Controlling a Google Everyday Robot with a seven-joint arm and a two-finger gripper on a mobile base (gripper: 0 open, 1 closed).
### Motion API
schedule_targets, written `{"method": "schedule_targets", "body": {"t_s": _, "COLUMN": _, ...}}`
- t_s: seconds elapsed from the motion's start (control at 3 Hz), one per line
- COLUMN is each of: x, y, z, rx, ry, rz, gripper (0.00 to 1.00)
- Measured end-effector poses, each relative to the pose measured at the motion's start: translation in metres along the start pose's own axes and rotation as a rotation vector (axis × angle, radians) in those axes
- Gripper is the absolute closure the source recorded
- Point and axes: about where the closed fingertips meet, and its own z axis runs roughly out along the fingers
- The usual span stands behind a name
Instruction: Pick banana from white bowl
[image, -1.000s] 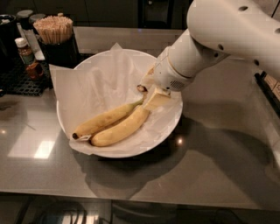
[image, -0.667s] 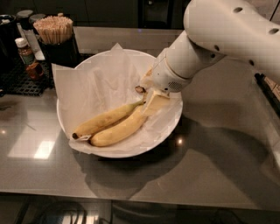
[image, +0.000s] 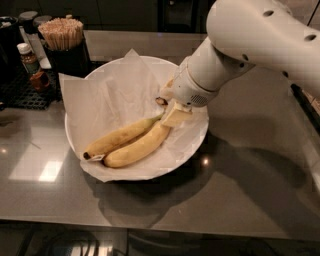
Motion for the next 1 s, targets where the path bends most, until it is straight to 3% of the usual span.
{"method": "schedule_targets", "body": {"t_s": 0.67, "x": 0.004, "y": 0.001, "z": -0.008, "rx": 0.059, "ry": 0.023, "rz": 0.014, "gripper": 1.0}}
{"method": "schedule_targets", "body": {"t_s": 1.0, "x": 0.001, "y": 0.001, "z": -0.021, "rx": 0.12, "ry": 0.039, "rz": 0.009, "gripper": 1.0}}
